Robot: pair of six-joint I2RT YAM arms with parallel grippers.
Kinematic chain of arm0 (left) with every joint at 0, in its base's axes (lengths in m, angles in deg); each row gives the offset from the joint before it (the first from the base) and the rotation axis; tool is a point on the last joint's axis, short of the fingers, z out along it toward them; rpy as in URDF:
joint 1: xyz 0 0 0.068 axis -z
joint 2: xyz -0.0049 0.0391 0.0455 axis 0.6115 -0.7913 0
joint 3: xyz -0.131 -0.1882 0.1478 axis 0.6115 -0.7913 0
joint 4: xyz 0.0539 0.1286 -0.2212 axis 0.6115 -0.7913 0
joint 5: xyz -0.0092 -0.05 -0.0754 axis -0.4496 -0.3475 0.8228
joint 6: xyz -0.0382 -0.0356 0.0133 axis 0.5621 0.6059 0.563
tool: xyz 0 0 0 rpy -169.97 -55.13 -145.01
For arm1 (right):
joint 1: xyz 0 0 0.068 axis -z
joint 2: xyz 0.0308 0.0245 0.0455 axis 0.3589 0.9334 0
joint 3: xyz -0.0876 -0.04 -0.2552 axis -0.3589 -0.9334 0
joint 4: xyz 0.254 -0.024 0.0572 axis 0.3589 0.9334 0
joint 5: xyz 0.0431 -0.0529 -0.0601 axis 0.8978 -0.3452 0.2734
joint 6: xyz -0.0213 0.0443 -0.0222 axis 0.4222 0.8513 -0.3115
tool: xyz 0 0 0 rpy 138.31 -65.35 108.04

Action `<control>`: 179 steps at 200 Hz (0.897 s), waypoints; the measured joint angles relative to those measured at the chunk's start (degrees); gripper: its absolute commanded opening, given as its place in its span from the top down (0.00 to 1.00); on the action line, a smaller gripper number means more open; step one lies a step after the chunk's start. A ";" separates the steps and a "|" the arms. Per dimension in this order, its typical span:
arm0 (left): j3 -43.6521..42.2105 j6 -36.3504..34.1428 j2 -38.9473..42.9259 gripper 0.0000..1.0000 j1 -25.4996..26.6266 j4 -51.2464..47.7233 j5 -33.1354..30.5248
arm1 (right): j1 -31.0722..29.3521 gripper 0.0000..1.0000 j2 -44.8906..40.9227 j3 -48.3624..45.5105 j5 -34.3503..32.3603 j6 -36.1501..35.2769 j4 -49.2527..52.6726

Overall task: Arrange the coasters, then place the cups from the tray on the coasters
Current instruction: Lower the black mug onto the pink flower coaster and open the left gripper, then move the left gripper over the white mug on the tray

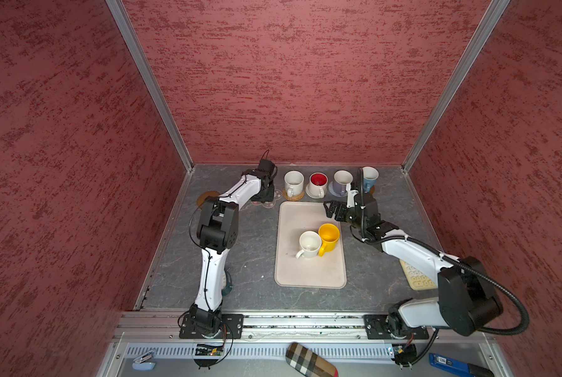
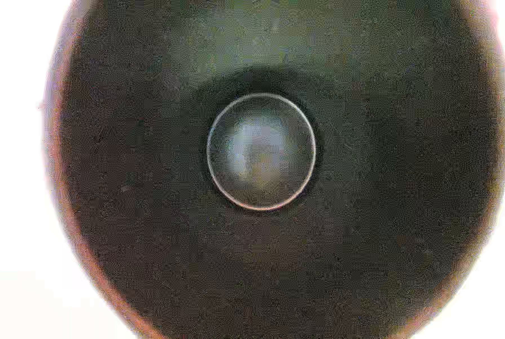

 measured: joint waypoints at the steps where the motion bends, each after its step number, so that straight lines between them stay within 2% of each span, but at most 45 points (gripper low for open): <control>1: -0.02 -0.04 0.02 0.29 0.00 0.02 0.00 | 0.00 0.01 -0.02 0.00 0.00 0.00 0.00; 15: -0.68 -0.52 0.83 0.22 0.15 0.07 -0.04 | 0.00 0.01 -0.37 0.00 0.02 0.00 0.00; 49: -1.11 -1.33 4.31 0.10 0.48 -0.70 -0.39 | 0.00 0.01 -2.32 -0.13 0.66 -0.02 0.11; 89: -1.22 -1.68 12.17 0.02 1.11 -2.71 -1.68 | 0.00 0.01 -9.22 -0.76 1.33 -0.02 1.77; 121: -1.95 -1.90 20.28 0.04 3.26 -4.79 -3.04 | 0.02 0.01 -13.73 -0.98 1.57 0.00 4.17; 179: -11.08 -3.19 33.77 0.08 13.60 -9.31 -4.76 | 0.02 0.01 -21.29 -4.15 1.99 0.22 11.54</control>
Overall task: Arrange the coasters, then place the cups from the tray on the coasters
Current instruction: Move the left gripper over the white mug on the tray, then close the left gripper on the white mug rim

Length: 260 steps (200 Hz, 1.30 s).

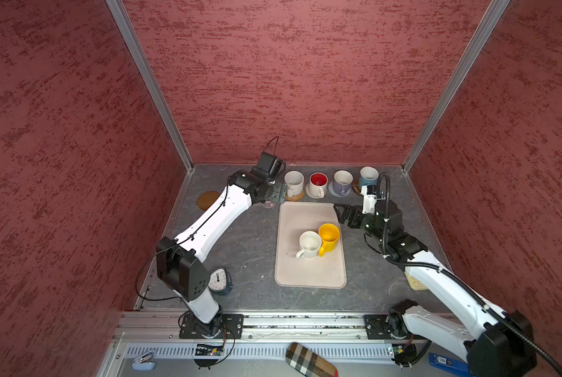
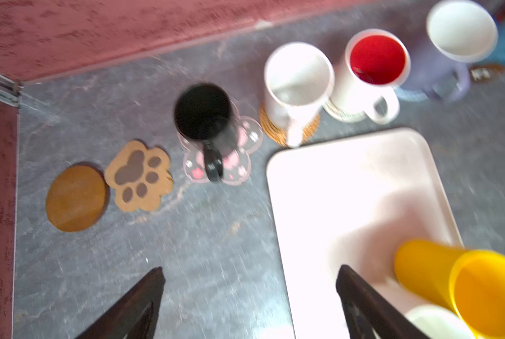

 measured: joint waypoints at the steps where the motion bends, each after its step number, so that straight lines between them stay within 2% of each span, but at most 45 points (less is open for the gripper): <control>1: -0.11 0.00 0.13 0.08 0.13 -0.04 0.00 | 0.00 0.01 -0.13 -0.07 0.02 0.02 0.13; 26: -4.31 -0.24 3.98 0.09 4.55 -1.99 0.07 | 0.00 0.01 -2.43 -1.31 0.42 0.31 2.40; 62: -8.46 0.24 7.43 0.17 10.12 -4.00 1.29 | 0.04 0.01 -3.96 -4.42 0.68 1.33 4.13; 96: -11.08 2.36 7.80 0.28 14.19 -4.74 3.10 | 1.09 0.01 -4.02 -6.78 0.79 2.60 4.94; 153: -15.67 5.25 6.45 0.34 20.94 -4.48 7.04 | 4.55 0.01 -4.07 -9.05 1.16 3.58 5.22; 170: -16.11 5.09 5.11 0.37 21.97 -4.42 7.96 | 5.03 0.01 -4.07 -9.33 1.53 3.52 5.25; 260: -21.53 4.50 -0.59 0.36 23.98 0.76 11.23 | 6.60 0.01 -3.74 -11.63 2.60 3.50 4.37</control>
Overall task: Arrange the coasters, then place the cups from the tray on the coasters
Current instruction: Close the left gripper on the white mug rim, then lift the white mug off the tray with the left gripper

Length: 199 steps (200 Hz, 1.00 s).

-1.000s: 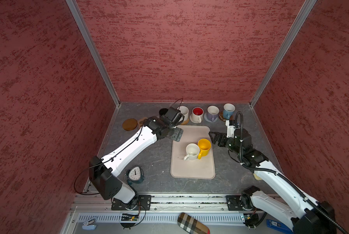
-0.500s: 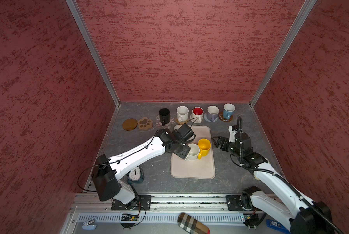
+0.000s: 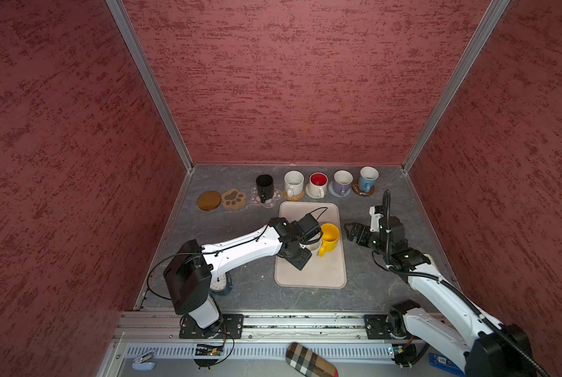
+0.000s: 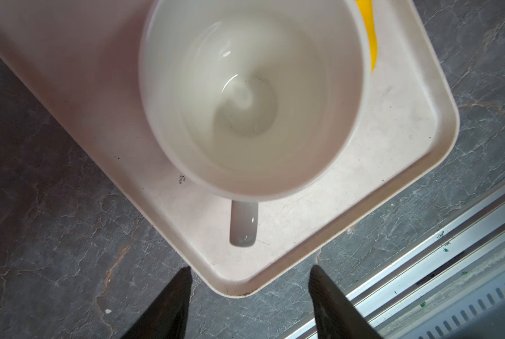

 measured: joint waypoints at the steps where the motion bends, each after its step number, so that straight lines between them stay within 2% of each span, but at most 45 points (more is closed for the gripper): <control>1: 0.00 0.00 -0.07 0.36 0.00 0.09 -0.02 | 0.02 0.01 0.00 0.00 0.02 0.00 -0.04; 92: 0.42 -1.46 -7.45 0.48 -2.38 5.40 0.50 | 0.92 0.01 1.68 -0.61 0.85 -0.07 -1.62; 148: 1.38 -2.36 -8.17 0.58 -2.54 6.19 0.50 | 1.25 0.01 4.37 -0.74 1.07 -0.07 -3.21; 199: 1.42 -2.62 -8.17 0.73 -2.54 6.97 0.52 | 1.36 0.01 5.16 -0.76 1.44 -0.11 -3.91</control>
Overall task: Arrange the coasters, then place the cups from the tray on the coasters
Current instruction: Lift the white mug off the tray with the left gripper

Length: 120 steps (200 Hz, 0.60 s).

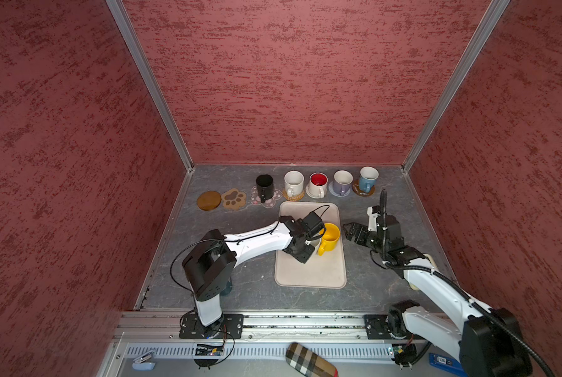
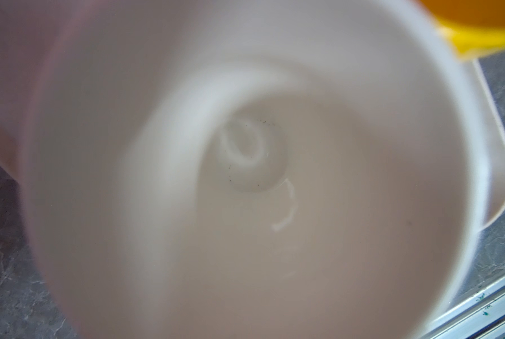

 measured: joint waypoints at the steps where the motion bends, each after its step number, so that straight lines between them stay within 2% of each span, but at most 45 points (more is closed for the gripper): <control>1: 0.00 0.07 0.00 0.73 0.00 0.02 0.02 | 0.00 0.01 0.00 0.00 0.00 0.00 0.00; 39: 0.83 0.02 -0.04 0.87 0.02 -0.04 -0.26 | 0.20 0.01 0.00 0.00 0.24 -0.04 0.00; 82: 1.40 0.28 -0.04 0.98 0.07 -0.52 -2.03 | 0.24 0.01 -0.48 0.00 0.42 -0.15 0.02; 120: 1.40 0.57 0.04 1.00 0.07 -1.11 -3.48 | 0.24 0.01 -2.40 0.00 0.94 -0.15 0.04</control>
